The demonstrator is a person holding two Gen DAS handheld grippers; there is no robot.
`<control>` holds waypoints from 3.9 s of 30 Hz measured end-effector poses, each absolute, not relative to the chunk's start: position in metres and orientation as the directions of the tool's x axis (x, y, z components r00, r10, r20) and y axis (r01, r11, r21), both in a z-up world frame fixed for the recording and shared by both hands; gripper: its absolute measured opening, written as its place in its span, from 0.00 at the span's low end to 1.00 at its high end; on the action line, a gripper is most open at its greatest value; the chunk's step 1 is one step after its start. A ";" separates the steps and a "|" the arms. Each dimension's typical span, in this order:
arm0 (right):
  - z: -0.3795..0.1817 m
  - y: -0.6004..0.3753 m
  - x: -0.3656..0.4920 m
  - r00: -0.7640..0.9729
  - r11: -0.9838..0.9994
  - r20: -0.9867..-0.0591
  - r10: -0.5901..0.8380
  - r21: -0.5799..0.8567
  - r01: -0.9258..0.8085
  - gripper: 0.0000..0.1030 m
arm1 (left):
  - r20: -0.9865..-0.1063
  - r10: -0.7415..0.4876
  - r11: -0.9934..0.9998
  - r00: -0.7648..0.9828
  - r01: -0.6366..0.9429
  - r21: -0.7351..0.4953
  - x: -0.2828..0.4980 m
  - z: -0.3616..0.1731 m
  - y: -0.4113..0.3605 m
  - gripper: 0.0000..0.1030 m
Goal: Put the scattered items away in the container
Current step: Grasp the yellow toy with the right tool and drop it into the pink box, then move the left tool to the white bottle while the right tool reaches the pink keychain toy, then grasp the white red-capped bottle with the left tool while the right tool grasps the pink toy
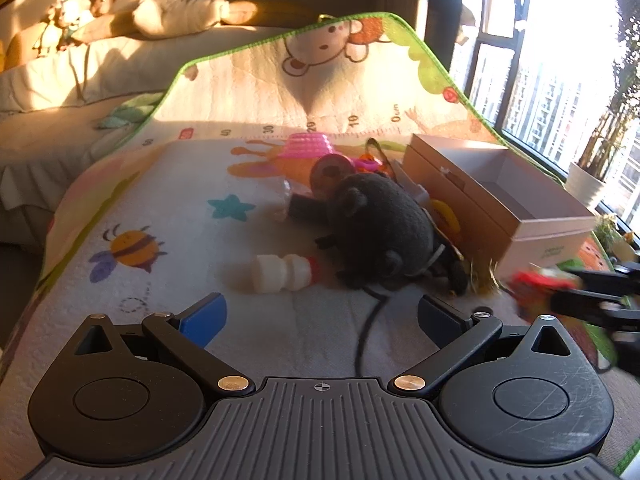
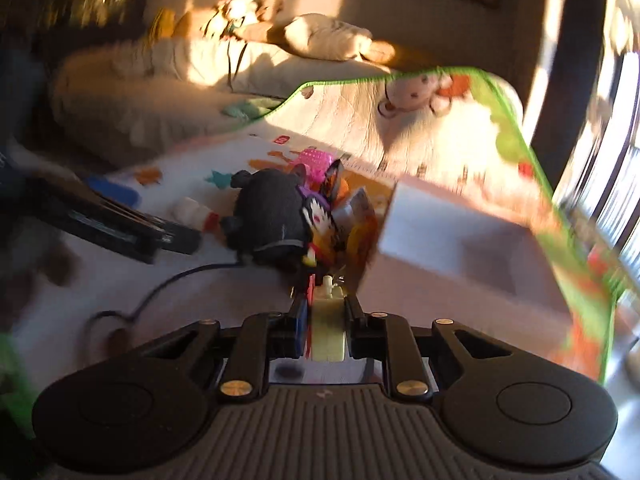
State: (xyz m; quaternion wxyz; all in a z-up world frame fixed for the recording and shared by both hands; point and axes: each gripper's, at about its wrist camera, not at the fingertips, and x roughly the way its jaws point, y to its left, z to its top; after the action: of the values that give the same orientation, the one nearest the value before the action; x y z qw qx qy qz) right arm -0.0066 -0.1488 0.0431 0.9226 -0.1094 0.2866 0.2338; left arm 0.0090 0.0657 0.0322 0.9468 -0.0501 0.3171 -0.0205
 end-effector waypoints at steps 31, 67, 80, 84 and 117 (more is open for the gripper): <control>0.029 -0.260 0.117 0.852 0.926 -0.445 0.276 0.361 -0.111 0.99 | -0.622 -0.061 0.994 0.780 0.104 0.033 0.013 0.029 0.041 1.00; 0.001 -0.245 -0.008 0.898 0.981 -0.415 0.146 0.176 -0.078 0.99 | -0.582 -0.082 0.996 0.809 0.089 -0.017 0.028 0.027 0.057 0.51; 0.000 -0.233 -0.035 0.874 0.987 -0.459 0.159 0.079 -0.138 1.00 | -0.649 -0.314 0.917 0.693 0.399 -0.018 -0.012 0.008 -0.027 0.69; -0.006 -0.234 -0.036 0.855 0.985 -0.490 0.170 0.095 -0.141 1.00 | -0.655 -0.303 0.927 0.692 0.372 -0.035 -0.015 0.005 -0.013 0.79; -0.018 -0.218 -0.038 0.822 0.985 -0.544 0.170 0.080 -0.150 0.65 | -0.589 -0.249 0.950 0.769 0.313 0.007 -0.024 0.017 -0.026 1.00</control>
State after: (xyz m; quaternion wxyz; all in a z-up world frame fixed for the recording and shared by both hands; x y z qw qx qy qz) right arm -0.0385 -0.2177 -0.0182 0.9543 0.0169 0.2862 0.0838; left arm -0.0242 -0.0258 0.0168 0.9389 0.0522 0.3054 -0.1498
